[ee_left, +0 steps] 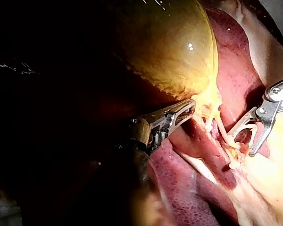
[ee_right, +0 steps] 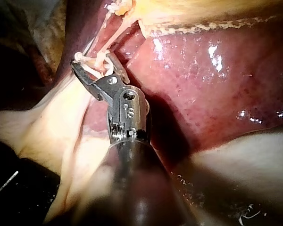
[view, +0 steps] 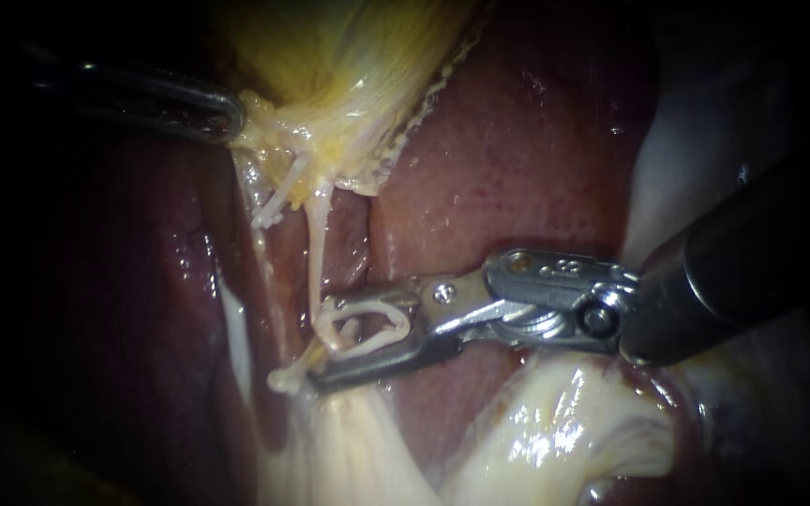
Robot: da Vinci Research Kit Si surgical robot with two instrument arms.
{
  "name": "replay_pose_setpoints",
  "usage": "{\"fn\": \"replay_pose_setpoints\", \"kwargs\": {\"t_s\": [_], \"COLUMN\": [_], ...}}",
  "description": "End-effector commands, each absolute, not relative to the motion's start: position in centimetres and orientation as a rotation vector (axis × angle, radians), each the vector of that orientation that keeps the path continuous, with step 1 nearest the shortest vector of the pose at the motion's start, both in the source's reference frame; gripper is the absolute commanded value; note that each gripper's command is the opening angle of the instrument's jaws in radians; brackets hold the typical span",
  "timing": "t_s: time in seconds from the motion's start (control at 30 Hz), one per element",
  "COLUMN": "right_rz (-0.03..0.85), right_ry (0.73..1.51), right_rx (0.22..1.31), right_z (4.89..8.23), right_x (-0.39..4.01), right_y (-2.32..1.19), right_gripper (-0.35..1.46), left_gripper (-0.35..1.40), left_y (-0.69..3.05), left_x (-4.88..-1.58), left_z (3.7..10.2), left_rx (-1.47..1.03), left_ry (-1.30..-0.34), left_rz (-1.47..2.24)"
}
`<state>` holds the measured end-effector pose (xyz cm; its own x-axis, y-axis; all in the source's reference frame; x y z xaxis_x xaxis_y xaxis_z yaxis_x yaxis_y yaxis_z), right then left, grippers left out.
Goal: Clipping first clip right tube
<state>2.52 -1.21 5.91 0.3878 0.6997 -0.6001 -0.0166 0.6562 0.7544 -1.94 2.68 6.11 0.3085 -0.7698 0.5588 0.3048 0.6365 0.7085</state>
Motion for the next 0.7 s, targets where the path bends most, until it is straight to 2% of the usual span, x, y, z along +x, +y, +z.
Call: {"fn": "replay_pose_setpoints", "kwargs": {"t_s": [0.03, 0.53, 0.7], "right_rz": [0.513, 0.527, 0.530], "right_ry": [1.090, 1.096, 1.099], "right_rx": [0.743, 0.753, 0.751], "right_z": [5.90, 5.66, 5.77], "right_x": [2.51, 2.10, 2.05], "right_y": [-1.21, -1.05, -1.01], "right_gripper": [0.49, 0.49, 0.49], "left_gripper": [-0.35, -0.35, -0.35], "left_y": [2.68, 2.67, 2.67], "left_x": [-1.94, -1.93, -1.93], "left_z": [6.11, 6.11, 6.11], "left_rx": [0.532, 0.532, 0.532], "left_ry": [-1.027, -1.027, -1.027], "left_rz": [-0.756, -0.756, -0.756]}}
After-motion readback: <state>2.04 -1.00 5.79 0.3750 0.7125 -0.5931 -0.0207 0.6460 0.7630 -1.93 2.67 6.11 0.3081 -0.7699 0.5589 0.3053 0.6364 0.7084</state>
